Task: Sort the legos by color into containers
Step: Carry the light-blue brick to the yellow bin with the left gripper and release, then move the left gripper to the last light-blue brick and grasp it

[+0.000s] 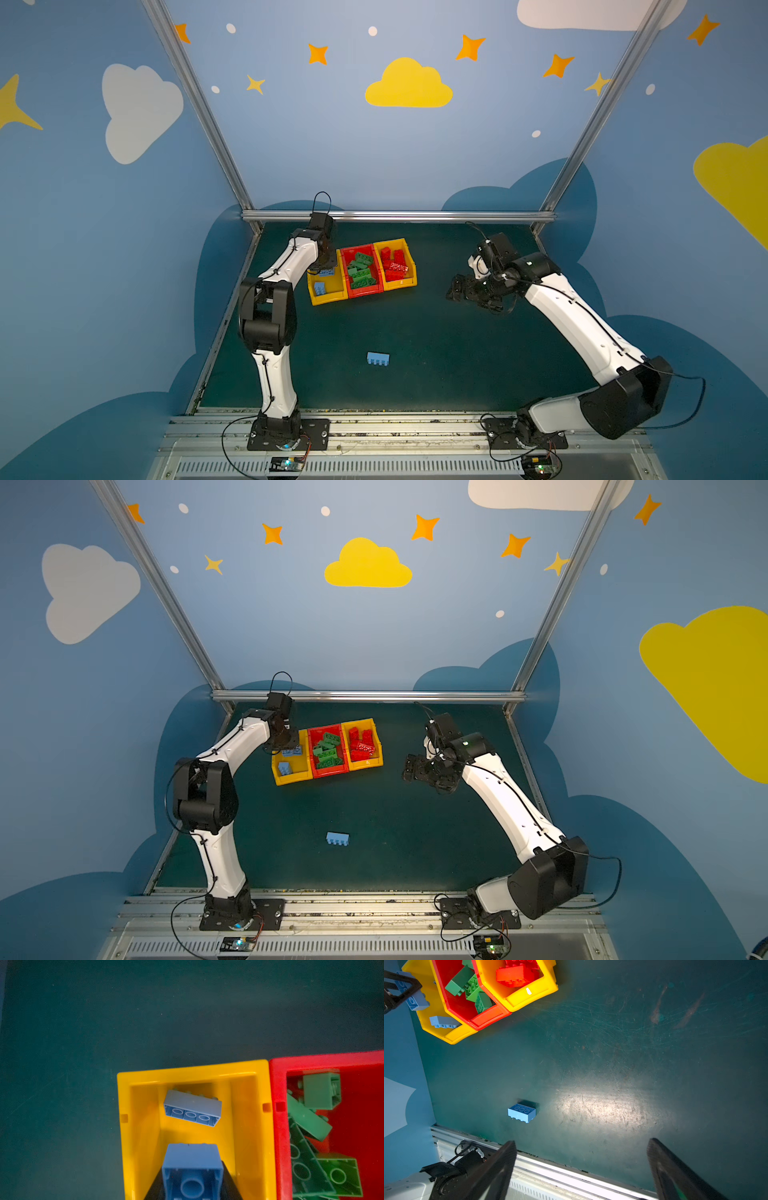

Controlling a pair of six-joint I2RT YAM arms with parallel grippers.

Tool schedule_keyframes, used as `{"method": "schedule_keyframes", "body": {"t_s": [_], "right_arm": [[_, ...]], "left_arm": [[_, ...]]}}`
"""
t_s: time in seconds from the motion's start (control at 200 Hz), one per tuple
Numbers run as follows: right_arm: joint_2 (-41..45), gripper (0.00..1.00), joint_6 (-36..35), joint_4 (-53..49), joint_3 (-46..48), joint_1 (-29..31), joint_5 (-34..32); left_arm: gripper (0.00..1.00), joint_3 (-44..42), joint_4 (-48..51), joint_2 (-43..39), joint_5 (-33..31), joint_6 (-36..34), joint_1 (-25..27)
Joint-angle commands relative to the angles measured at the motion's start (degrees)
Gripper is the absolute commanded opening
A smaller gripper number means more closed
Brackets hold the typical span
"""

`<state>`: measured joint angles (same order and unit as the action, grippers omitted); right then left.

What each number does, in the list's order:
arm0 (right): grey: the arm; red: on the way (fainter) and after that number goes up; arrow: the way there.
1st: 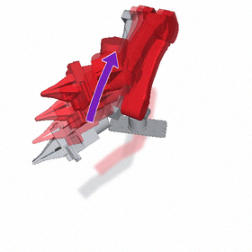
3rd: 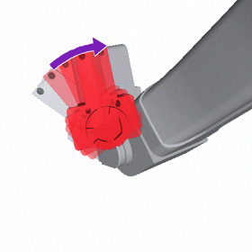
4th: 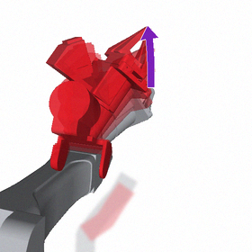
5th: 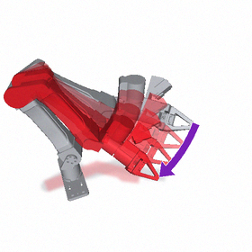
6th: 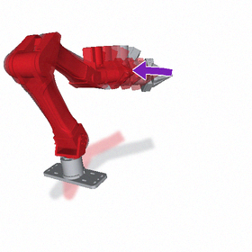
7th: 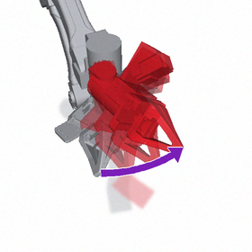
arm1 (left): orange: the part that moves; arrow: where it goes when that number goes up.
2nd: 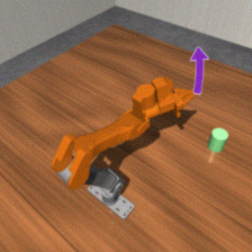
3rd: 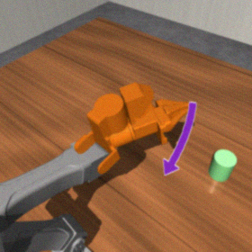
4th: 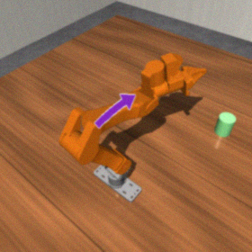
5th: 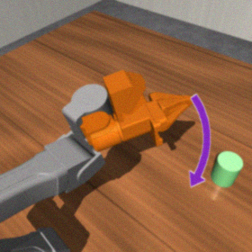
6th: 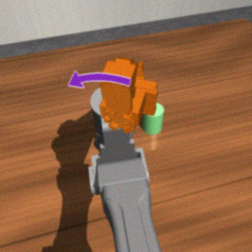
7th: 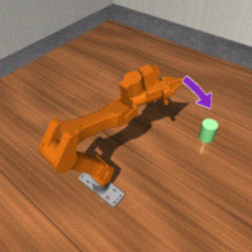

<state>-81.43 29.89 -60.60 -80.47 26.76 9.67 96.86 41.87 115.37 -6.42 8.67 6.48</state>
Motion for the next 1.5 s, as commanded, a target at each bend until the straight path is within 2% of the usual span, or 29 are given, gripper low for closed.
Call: {"method": "schedule_keyframes", "body": {"t_s": [0.0, 0.055, 0.115, 0.205, 0.315, 0.405, 0.485, 0.601, 0.706, 0.846, 0.991, 1.096, 1.301, 1.491], "right_arm": [[-0.25, 0.96, 1.65, -0.06, -1.88, 0.65, -1.47], [-0.25, 0.96, 1.79, -0.11, -1.98, 0.9, -1.56], [-0.16, 0.96, 2.0, -0.27, -1.91, 1.16, -1.9], [0.21, 0.96, 2.02, -0.6, -1.63, 1.28, -2.28], [1.3, 0.96, 1.6, -1.12, -0.74, 1.41, -2.65], [2.79, 0.96, 1.1, -1.3, 0.54, 1.34, -2.71], [4.24, 0.96, 0.47, -1.63, 1.76, 1.3, -2.6], [6.67, 0.96, -0.82, -2.15, 3.99, 1.21, -2.77], [8.71, 0.96, -1.54, -2.17, 6.19, 1.01, -2.82], [10.75, 0.96, -3.23, -1.94, 8.42, 0.58, -1.34], [11.97, 0.96, -5.09, -2.5, 9.35, 0.24, -0.21], [13.25, 0.96, -5.93, -2.59, 10.35, 0.08, 0.76], [17.16, 0.96, -6.53, -2.7, 14.27, -0.4, 2.02], [21.66, 0.96, -6.7, -3.42, 18.49, -1.25, 2.81]], "left_arm": [[0.4, 2.81, 2.9, 1.08, 3.1, 0.28, -0.16], [0.63, 3.5, 3.59, 1.64, 3.63, -0.07, -0.16], [0.78, 3.82, 4.08, 1.8, 3.98, -0.23, -0.12], [0.84, 2.93, 3.52, 0.26, 6.06, 0.54, -0.15], [0.93, 0.25, 1.49, -3.03, 11.82, 2.34, -0.13], [0.95, -2.52, -0.41, -6.04, 15.29, 5.12, 0.14], [0.96, -4.87, -1.19, -8.68, 15.66, 7.77, 1.0], [0.96, -8.71, -0.41, -12.6, 13.87, 11.83, 3.8], [0.96, -13.79, 1.5, -16.63, 9.48, 16.8, 8.48], [0.96, -22.79, 5.12, -22.83, 4.79, 30.71, 15.19], [0.95, -32.74, 5.98, -30.25, 3.17, 46.7, 22.67], [0.95, -36.49, 8.28, -34.85, 1.8, 56.3, 27.31], [0.95, -38.89, 11.84, -37.11, 0.26, 68.7, 35.65], [0.95, -41.86, 5.91, -33.88, 1.75, 77.63, 41.18]]}}
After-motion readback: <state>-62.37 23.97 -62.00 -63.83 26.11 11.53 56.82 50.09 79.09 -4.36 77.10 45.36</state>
